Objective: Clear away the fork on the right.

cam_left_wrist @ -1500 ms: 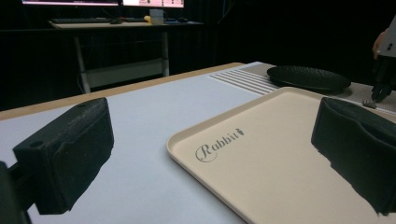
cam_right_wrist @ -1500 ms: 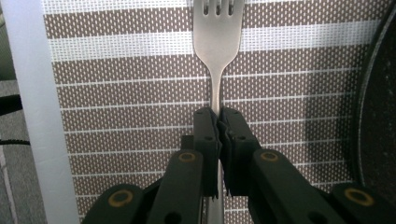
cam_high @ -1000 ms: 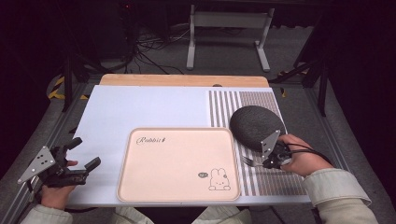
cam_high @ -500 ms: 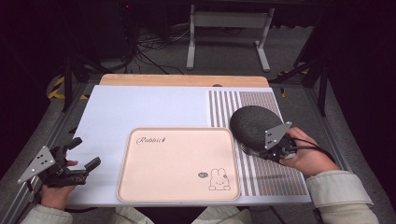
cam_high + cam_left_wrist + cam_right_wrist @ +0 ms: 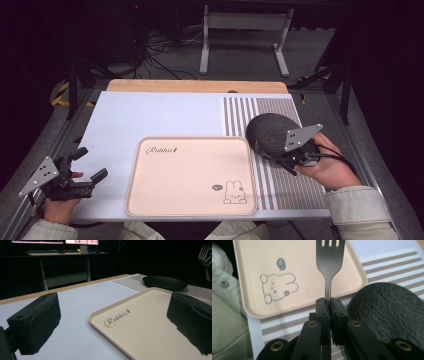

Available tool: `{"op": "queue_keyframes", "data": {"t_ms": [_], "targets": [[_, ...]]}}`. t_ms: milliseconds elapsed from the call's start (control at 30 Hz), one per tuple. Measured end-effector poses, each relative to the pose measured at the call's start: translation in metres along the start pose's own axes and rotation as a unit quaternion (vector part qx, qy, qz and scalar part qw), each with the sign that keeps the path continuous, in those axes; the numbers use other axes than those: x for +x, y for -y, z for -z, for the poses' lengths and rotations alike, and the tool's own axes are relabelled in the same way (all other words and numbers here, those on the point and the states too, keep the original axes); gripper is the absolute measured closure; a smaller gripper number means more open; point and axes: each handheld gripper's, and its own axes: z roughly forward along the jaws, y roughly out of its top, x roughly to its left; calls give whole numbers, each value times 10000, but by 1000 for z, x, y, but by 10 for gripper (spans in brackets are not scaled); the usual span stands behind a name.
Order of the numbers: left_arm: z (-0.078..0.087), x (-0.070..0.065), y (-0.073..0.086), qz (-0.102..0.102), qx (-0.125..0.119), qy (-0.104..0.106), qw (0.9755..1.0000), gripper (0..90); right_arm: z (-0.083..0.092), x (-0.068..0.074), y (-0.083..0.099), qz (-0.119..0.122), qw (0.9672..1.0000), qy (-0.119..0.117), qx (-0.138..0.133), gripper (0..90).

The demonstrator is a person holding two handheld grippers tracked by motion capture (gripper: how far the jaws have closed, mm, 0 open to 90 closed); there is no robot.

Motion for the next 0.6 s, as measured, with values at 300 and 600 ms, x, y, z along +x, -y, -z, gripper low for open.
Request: {"op": "queue_keyframes", "data": {"t_ms": [300,600], "targets": [[0,0,0,2,-10,1,10000,0,-6,7,-14,-783,9961,-92,-392,866],[0,0,0,-7,-17,12,10000,0,-14,16,-32,-1949,9797,267,-380,866]]}}
